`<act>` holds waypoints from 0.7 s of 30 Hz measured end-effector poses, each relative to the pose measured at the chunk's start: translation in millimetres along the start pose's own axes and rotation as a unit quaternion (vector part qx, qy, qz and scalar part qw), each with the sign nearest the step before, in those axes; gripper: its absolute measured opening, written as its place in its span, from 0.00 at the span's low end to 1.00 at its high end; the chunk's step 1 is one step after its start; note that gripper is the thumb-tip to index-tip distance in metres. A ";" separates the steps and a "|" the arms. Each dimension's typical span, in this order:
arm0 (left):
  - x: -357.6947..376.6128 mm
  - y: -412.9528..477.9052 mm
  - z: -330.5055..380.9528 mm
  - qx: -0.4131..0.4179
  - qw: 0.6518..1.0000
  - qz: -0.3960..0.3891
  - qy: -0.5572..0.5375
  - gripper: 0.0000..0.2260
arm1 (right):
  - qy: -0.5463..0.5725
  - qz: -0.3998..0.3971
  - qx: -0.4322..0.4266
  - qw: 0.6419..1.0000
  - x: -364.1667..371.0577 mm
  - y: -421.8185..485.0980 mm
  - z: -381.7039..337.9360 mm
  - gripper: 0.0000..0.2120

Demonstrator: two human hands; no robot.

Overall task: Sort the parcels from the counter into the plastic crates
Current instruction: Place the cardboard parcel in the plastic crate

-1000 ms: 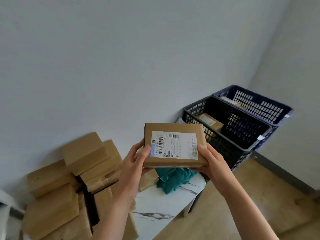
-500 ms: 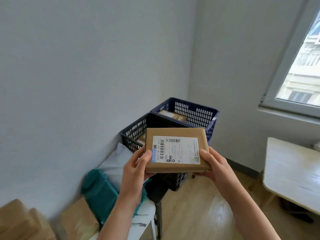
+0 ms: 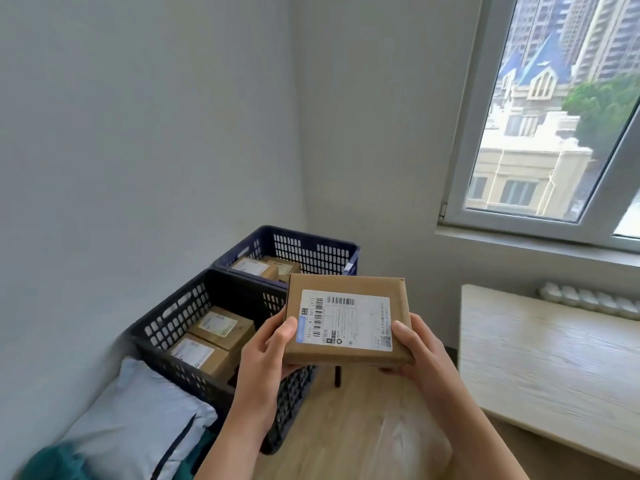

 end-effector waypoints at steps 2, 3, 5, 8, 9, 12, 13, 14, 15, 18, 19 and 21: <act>10.0 17.3 -4.7 -0.003 1.000 -0.005 -0.007 0.16 | -0.002 0.002 0.003 1.000 -8.9 16.8 2.5 0.39; 14.1 26.6 -7.1 -0.004 1.000 -0.005 -0.010 0.18 | -0.004 0.002 0.003 1.000 -13.2 26.2 3.3 0.39; 21.1 47.9 -12.0 -0.007 1.000 -0.008 -0.016 0.20 | -0.012 0.003 0.003 1.000 -20.4 47.5 4.3 0.38; 30.1 87.7 -19.8 -0.009 0.999 -0.011 -0.032 0.18 | -0.023 0.005 0.004 1.000 -27.4 86.6 5.3 0.37; 32.2 101.6 -21.9 -0.008 0.999 -0.010 -0.033 0.18 | -0.026 0.006 0.003 1.000 -28.7 100.1 4.5 0.38; 36.7 148.5 -26.5 -0.011 0.999 -0.008 -0.039 0.20 | -0.042 0.012 0.006 0.999 -28.7 146.6 1.9 0.38; 37.4 167.1 -26.7 -0.011 0.999 -0.008 -0.041 0.20 | -0.043 0.014 0.007 0.999 -27.8 164.2 1.3 0.37; 36.6 184.4 -28.7 -0.016 0.999 -0.006 -0.041 0.19 | -0.042 0.014 0.015 0.999 -25.9 179.8 3.0 0.35; 33.1 207.6 -31.7 -0.025 0.999 -0.001 -0.044 0.19 | -0.043 0.008 0.024 0.999 -21.3 203.4 4.3 0.34; 32.8 251.3 -31.9 -0.044 0.998 -0.011 -0.039 0.14 | -0.042 -0.007 0.054 0.998 -13.9 246.0 6.1 0.36; 29.8 269.4 -31.4 -0.046 0.998 -0.014 -0.039 0.13 | -0.047 -0.012 0.062 0.997 -10.1 263.4 6.7 0.38; 21.4 309.2 -33.4 -0.059 0.998 -0.015 -0.024 0.12 | -0.044 -0.024 0.078 0.996 -5.0 295.3 11.9 0.41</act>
Point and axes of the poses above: each hand's wrist, its own y-axis towards the middle knuckle, its own x-axis out of the palm, z = x × y, the point moved 7 cm from there along y, towards the middle knuckle, and after that the axes turned 5 degrees about -y, right-handed, at the moved point
